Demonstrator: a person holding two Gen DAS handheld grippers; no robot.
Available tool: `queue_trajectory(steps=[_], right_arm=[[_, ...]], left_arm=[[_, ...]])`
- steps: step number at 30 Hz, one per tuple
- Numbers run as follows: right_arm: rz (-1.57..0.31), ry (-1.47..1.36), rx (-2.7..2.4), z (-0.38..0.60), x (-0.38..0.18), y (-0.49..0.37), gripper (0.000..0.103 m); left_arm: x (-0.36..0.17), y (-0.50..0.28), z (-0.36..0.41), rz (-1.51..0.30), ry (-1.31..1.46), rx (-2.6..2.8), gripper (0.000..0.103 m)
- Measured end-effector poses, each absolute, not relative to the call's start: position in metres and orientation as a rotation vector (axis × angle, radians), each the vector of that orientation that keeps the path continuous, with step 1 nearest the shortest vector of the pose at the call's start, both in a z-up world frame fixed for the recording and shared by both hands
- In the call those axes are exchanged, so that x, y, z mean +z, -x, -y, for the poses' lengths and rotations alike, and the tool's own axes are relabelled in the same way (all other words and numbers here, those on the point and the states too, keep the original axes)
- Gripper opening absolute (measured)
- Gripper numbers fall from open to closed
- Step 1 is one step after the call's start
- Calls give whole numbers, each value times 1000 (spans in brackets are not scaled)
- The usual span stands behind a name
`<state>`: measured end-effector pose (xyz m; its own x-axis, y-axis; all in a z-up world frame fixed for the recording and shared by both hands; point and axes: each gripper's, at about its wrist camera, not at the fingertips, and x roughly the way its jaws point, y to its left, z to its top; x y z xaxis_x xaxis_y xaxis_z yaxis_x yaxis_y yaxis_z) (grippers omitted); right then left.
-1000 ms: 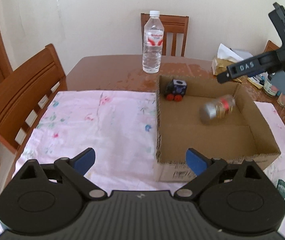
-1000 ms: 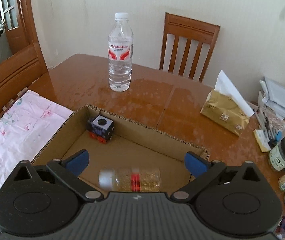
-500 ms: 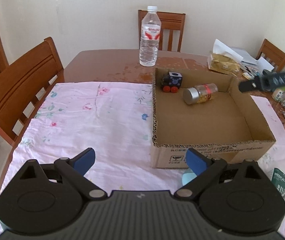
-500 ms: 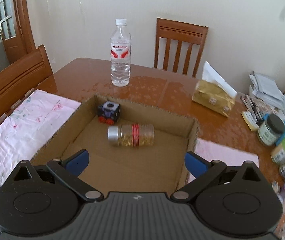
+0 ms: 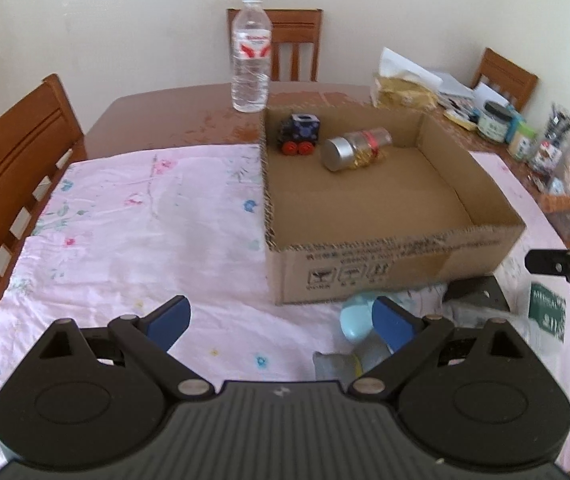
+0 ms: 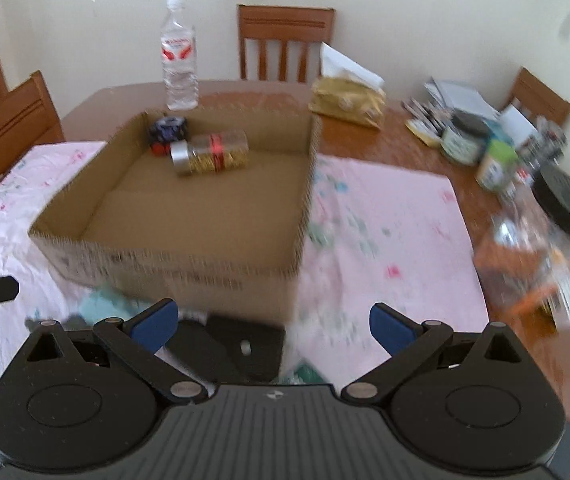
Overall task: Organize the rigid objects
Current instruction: 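Withdraw both tools from the box toward the remaining items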
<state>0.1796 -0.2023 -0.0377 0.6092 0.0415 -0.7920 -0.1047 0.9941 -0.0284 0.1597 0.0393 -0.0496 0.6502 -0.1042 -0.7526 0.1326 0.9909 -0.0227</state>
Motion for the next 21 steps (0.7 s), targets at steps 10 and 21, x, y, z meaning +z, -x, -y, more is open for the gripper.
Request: queue_trajectory(steps=[10,21], right_arm=[[-967,77,65,216,-53,-146,103],[-1025,214,191,233,-83,-138,103]], left_arm=[[-65,-157,-17,-883,-68,-213,97],[-90,-156,11,-949,-42,-156,97]])
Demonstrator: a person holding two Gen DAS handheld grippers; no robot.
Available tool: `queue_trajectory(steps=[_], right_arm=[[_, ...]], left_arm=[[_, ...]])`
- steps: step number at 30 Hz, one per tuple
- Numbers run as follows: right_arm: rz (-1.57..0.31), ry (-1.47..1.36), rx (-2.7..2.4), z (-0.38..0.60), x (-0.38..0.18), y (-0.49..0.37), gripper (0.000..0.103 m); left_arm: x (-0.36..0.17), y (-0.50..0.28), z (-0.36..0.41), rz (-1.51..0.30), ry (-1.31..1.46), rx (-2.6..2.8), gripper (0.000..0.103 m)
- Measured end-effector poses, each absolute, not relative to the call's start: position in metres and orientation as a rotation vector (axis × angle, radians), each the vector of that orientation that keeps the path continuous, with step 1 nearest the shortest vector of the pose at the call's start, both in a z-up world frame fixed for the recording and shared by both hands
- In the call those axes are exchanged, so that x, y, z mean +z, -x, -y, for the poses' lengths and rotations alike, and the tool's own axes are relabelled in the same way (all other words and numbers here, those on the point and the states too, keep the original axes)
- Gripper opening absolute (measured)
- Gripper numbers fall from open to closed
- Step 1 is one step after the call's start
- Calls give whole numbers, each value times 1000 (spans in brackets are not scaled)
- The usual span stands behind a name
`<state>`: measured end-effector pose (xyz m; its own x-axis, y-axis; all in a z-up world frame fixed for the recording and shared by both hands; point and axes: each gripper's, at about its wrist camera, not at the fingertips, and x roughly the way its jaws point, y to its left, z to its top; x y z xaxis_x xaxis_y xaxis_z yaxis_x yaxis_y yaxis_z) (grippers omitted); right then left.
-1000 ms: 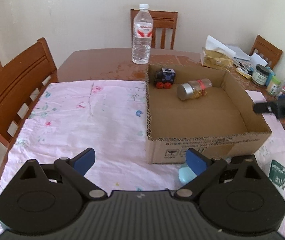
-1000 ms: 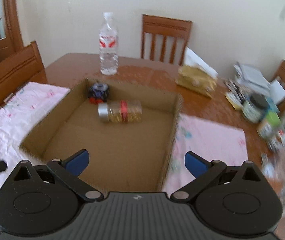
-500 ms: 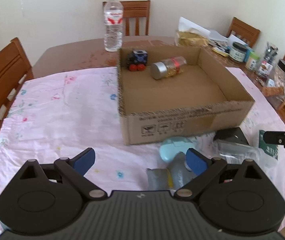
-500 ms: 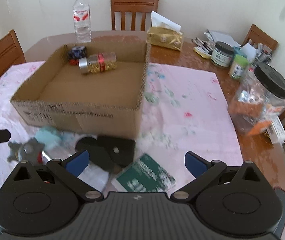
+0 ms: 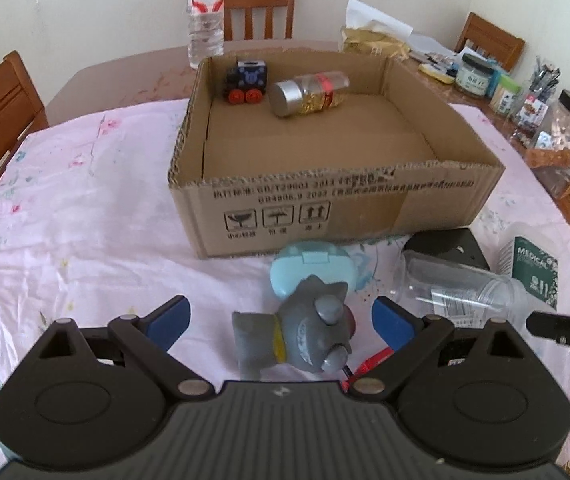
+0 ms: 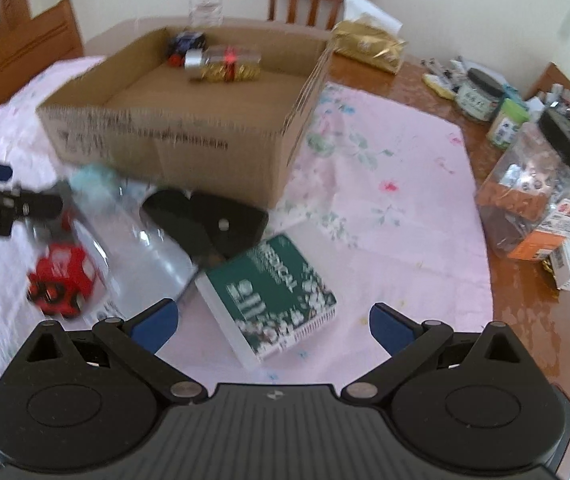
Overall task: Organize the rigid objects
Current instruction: 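Withdraw both tools from the box toward the remaining items, then grasp the grey elephant toy with left tool while right grasps the white MEDICAL container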
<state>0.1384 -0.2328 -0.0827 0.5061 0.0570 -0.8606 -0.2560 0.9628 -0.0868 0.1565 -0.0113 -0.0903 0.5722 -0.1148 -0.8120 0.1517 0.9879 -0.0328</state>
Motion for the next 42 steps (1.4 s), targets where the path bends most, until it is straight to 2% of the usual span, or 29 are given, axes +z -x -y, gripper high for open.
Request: queue_trajectory(steps=[13,18,25,37,40,42], right_arm=[[-1062,377,316,244,-116,-175,103],[-1123,255,368,256,-121,-196,103],[-1140,260,378,254,-121,-203,103],[-1136,247,361,254,-121,-202,103],[-1133,244,357,254,-121,-201,103],[-1132,243,357,254,-121,-201,103]], left_arm=[[-101,-150,25,-1002,-5,-30,97],[-104,-150,24,-1008,21,8,97],[-111,-156,21,-1017,63,39,97],[-115,-149,3,-983,-71,-19,97],[-120,-152,4,-966,-95,-50,95],[-122,-154,5,-965,-98,-67,85]])
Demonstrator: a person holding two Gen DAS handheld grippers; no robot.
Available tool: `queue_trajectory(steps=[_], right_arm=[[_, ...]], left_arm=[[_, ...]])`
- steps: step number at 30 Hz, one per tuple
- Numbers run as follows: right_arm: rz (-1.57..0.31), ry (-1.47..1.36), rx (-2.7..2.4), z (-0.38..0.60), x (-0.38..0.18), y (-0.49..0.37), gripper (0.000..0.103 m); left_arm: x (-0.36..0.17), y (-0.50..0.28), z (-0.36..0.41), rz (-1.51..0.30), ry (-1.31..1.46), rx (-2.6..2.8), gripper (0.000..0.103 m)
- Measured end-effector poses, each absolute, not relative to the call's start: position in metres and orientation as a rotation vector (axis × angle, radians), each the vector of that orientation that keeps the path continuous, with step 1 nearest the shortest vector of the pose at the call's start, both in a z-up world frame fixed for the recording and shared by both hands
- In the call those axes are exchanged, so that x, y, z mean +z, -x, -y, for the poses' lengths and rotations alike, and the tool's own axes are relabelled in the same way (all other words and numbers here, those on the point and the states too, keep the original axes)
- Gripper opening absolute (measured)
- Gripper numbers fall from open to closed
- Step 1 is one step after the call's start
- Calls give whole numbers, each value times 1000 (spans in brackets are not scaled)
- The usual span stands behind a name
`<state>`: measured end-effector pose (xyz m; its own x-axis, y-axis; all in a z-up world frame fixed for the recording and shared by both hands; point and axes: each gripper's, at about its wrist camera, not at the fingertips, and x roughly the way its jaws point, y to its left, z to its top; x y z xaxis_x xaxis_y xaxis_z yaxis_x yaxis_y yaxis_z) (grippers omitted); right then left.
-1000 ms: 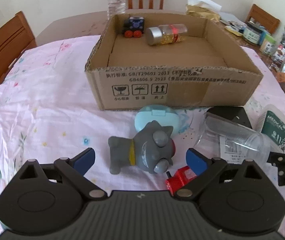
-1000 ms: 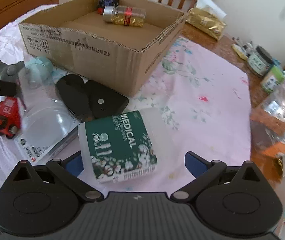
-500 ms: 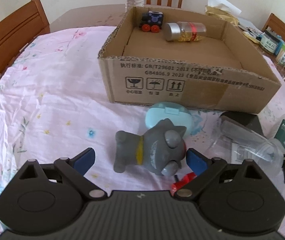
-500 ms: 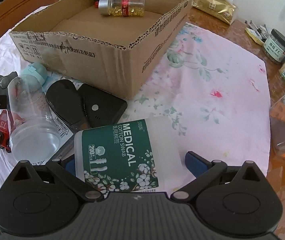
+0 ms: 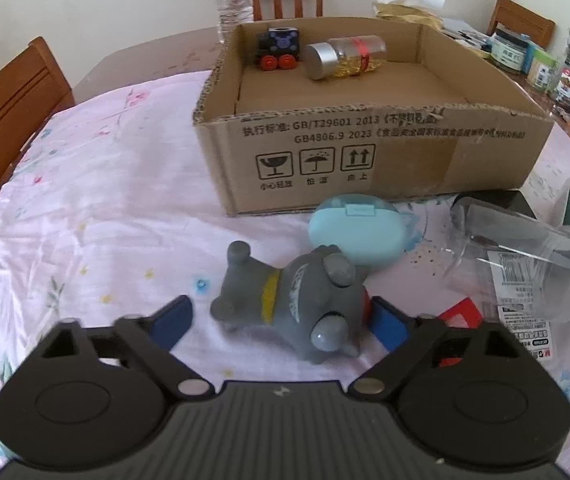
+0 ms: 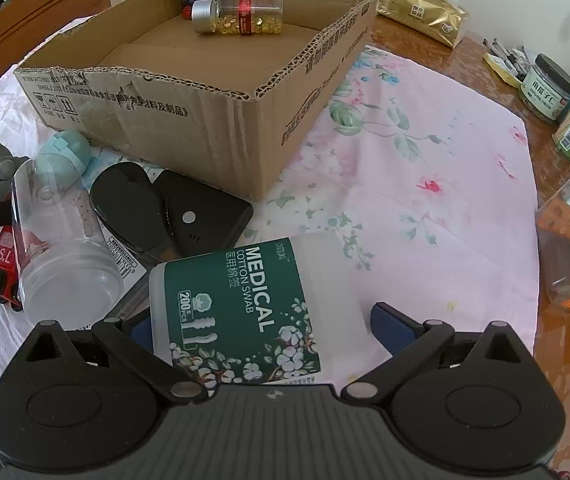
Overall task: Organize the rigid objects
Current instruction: 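Grasp the grey elephant toy with left tool while right grasps the white MEDICAL container, then carry the elephant toy and MEDICAL container into the box and open both tools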
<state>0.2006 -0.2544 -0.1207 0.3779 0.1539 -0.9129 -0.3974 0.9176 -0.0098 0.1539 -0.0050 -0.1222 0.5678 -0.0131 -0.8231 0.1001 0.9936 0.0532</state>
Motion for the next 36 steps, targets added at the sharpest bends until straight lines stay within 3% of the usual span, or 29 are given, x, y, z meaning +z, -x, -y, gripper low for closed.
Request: queue_trajectory(steps=[3,23,32,36], right_arm=[[-1131,244,357,254,-121,-201,103],[-1280,404,431,230,-120,-218,103],[-1282,448,471,224,-113,-218,88],[-1280,456,470,226,-112,-218,87]], left_arm=[[-121,-155,5,-961,-67,-100,75],[-122,-157,3,-963,-42,-95,75],[-121,-158,3,-967,-37,-90,75],[-118,-159,4,-958,-41,-90,76]])
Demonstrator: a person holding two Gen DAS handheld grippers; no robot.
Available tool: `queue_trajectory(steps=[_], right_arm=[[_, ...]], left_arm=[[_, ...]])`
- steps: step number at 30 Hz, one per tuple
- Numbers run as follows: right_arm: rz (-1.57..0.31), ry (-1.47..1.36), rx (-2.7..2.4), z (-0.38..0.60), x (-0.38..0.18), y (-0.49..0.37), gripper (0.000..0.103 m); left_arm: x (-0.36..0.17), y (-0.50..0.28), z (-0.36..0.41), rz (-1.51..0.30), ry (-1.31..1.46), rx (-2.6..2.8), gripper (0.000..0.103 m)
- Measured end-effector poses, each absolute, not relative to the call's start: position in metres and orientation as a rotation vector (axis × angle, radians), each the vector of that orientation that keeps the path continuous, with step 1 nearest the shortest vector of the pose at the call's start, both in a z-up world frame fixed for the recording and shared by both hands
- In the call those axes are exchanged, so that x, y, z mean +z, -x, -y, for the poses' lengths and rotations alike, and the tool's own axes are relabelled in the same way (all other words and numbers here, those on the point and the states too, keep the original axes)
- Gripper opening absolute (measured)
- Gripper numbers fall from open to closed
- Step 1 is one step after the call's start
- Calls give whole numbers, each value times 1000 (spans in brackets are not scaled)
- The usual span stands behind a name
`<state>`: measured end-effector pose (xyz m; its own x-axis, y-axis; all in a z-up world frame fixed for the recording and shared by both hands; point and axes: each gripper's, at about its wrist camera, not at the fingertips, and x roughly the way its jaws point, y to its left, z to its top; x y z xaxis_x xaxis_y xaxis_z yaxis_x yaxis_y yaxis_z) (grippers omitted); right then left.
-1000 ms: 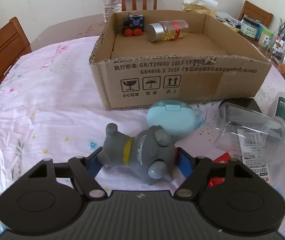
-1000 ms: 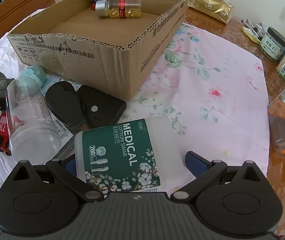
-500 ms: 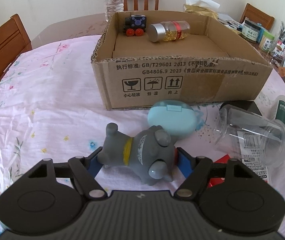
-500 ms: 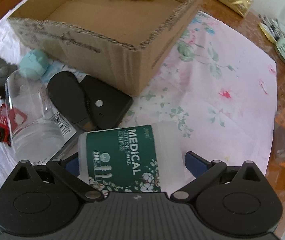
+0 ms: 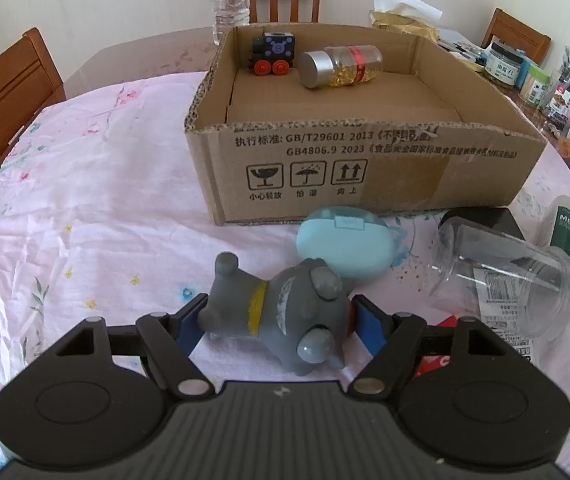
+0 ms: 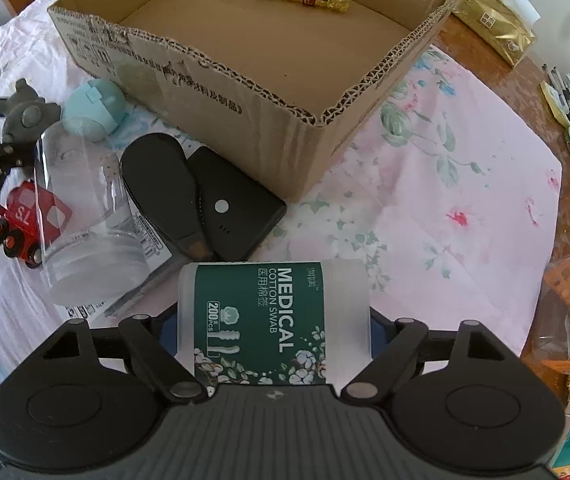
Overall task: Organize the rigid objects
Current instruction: 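Carry the elephant toy and MEDICAL container into the box and open both tools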
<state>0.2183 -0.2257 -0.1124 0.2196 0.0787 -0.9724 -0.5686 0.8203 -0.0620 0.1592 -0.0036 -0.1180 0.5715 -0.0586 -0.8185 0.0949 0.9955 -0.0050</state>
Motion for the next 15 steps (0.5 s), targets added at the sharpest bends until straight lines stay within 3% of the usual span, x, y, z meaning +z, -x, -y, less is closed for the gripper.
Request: queue_trajectory(steps=[15], right_arm=[[-1274,484,484,223,-111,-216,87]], left_arm=[[-115,-165,8,-992,-92,-101,76]])
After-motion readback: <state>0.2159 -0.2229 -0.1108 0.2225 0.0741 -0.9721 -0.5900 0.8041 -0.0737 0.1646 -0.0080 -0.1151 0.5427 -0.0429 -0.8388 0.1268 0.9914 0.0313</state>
